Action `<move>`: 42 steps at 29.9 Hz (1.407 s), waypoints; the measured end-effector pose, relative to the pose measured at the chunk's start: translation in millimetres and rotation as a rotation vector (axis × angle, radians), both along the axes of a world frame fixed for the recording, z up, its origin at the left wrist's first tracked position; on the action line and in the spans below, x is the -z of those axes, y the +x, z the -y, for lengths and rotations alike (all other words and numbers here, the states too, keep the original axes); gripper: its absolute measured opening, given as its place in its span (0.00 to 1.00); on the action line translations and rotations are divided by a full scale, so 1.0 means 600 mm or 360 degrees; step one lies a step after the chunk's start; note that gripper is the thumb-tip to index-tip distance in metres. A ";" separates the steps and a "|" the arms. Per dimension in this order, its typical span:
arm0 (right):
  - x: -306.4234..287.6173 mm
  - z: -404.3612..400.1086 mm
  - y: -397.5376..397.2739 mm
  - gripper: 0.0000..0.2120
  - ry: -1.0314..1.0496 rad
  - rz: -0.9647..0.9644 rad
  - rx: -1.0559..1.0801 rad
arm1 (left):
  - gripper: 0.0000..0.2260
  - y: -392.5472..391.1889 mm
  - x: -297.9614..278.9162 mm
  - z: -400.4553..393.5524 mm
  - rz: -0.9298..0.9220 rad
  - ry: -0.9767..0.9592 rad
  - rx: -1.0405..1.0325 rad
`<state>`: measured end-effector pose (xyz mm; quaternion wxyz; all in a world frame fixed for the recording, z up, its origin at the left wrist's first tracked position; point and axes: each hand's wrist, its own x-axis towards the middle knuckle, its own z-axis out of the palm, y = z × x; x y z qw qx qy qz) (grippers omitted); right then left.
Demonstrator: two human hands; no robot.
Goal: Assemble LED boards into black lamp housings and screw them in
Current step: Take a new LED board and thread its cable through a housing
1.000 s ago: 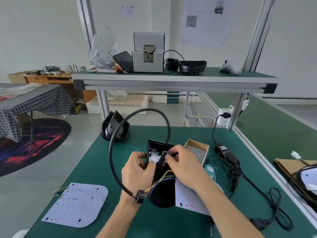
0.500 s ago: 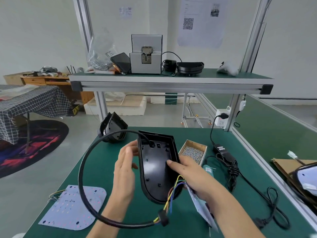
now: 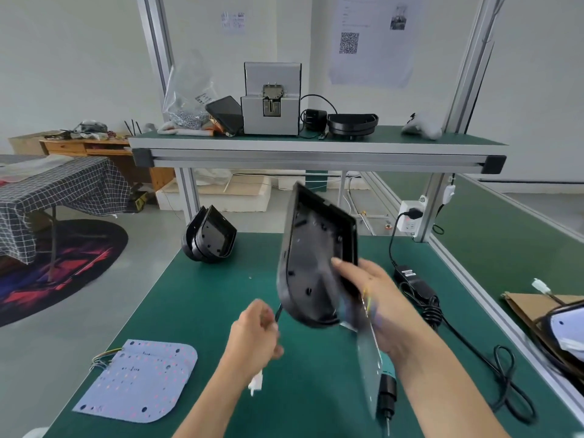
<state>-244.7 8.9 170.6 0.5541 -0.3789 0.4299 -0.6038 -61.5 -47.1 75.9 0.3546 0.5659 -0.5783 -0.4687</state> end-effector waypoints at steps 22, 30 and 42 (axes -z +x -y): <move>-0.001 0.014 -0.027 0.19 -0.0009 -0.0474 -0.0148 | 0.15 -0.065 -0.138 0.034 -0.1295 0.0390 0.0045; 0.082 0.024 -0.037 0.26 -0.0123 -0.0862 0.0355 | 0.07 -0.064 -0.129 0.058 -0.0877 0.0108 -0.0136; 0.078 0.002 0.026 0.19 -0.0823 -0.1479 0.0682 | 0.18 -0.052 -0.096 0.058 -0.0791 -0.0154 0.0271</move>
